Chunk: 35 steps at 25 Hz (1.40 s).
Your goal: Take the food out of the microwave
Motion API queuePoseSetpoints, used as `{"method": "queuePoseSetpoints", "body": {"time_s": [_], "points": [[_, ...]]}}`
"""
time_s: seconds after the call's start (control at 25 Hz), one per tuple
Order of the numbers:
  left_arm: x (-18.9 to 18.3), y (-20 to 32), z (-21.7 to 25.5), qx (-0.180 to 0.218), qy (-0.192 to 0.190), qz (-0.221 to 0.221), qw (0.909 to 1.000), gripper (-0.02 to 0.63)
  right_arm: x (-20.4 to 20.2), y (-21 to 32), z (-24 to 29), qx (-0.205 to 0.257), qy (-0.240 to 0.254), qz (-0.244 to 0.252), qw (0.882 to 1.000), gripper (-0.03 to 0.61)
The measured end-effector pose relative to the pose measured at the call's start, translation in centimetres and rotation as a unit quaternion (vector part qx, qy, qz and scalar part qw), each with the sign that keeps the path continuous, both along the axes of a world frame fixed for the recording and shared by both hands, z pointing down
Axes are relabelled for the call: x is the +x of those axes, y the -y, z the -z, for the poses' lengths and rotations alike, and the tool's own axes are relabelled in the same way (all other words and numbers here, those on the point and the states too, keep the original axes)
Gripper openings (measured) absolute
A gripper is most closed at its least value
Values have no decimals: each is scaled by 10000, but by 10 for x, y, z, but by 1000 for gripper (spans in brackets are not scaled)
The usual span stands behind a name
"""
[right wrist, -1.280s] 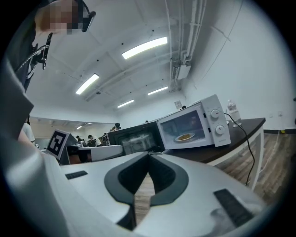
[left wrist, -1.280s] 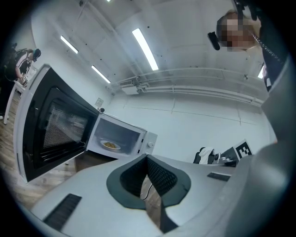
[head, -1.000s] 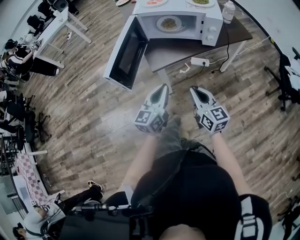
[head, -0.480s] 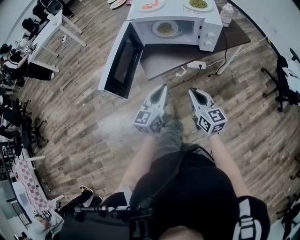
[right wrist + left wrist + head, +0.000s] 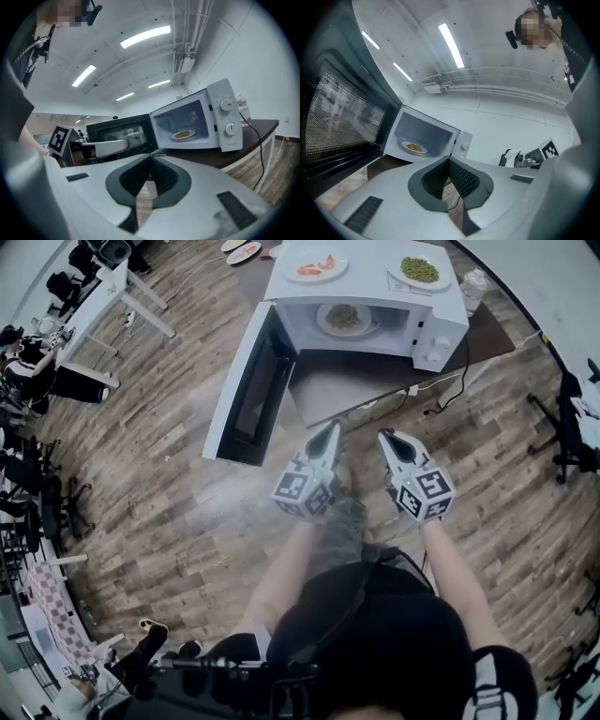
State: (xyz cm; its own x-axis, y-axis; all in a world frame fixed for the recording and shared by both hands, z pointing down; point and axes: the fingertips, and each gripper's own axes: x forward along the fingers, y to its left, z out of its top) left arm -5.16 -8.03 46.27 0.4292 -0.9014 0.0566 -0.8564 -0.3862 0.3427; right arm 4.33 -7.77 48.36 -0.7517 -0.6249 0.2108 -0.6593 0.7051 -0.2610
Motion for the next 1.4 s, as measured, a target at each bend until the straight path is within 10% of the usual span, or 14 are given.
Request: {"method": "queuePoseSetpoints", "body": {"time_s": [1.4], "points": [[-30,152,-28,240,65,-274,9993,2,-66,192,-24,632,-1041,-14,9926,78]]}}
